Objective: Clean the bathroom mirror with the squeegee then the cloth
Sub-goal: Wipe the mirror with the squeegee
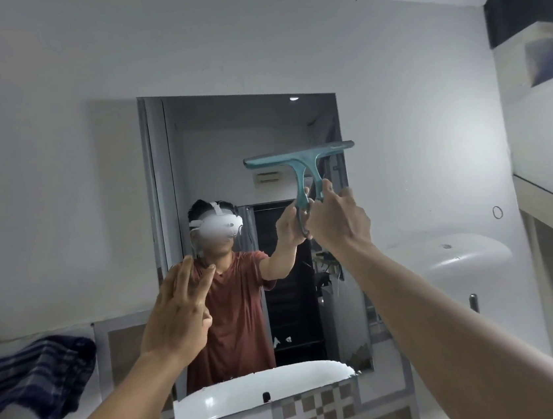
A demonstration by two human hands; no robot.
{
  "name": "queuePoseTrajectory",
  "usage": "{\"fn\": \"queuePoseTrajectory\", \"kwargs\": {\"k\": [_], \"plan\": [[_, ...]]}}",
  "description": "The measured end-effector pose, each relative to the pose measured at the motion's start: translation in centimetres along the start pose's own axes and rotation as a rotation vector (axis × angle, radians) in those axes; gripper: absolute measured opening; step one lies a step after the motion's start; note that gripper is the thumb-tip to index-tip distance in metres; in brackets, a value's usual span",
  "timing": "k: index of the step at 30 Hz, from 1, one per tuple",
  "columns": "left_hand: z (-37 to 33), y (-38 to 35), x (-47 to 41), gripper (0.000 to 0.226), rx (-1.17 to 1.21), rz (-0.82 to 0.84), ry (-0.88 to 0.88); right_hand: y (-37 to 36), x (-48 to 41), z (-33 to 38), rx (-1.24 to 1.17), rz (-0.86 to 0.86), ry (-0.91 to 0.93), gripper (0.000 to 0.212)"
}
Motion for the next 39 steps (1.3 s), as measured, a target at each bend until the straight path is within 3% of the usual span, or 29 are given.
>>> {"fn": "queuePoseTrajectory", "kwargs": {"k": [4, 8, 18, 22, 30, 39], "plan": [[0.1, 0.0, 0.0, 0.099, -0.005, 0.012, -0.014, -0.4, -0.1, 0.2, 0.009, 0.024, 0.039, 0.049], [0.1, 0.0, 0.1, 0.099, 0.001, 0.026, -0.017, -0.8, -0.2, 0.2, -0.057, 0.039, 0.083, 0.068], [0.1, 0.4, 0.3, 0.097, 0.034, -0.007, -0.028, -2.1, 0.5, -0.1, -0.089, 0.051, 0.063, 0.06], [0.2, 0.4, 0.9, 0.09, 0.031, -0.023, -0.032, -3.5, 2.1, 0.4, -0.168, 0.072, 0.029, 0.06], [0.2, -0.5, 1.5, 0.103, 0.021, 0.005, -0.039, -6.8, 4.9, 3.1, -0.343, 0.094, -0.052, 0.07], [0.5, -0.4, 2.0, 0.101, 0.039, -0.003, -0.068, -9.4, 7.3, 6.7, -0.557, 0.135, -0.172, 0.073]]}}
Point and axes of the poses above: each hand's wrist, its own x-axis away from the middle knuckle, its own y-axis out of the back of the hand, z = x × y, the point moved 8 cm from there along -x, towards the middle knuckle, and after that the axes turned 4 degrees about z, right-handed, at the moved point
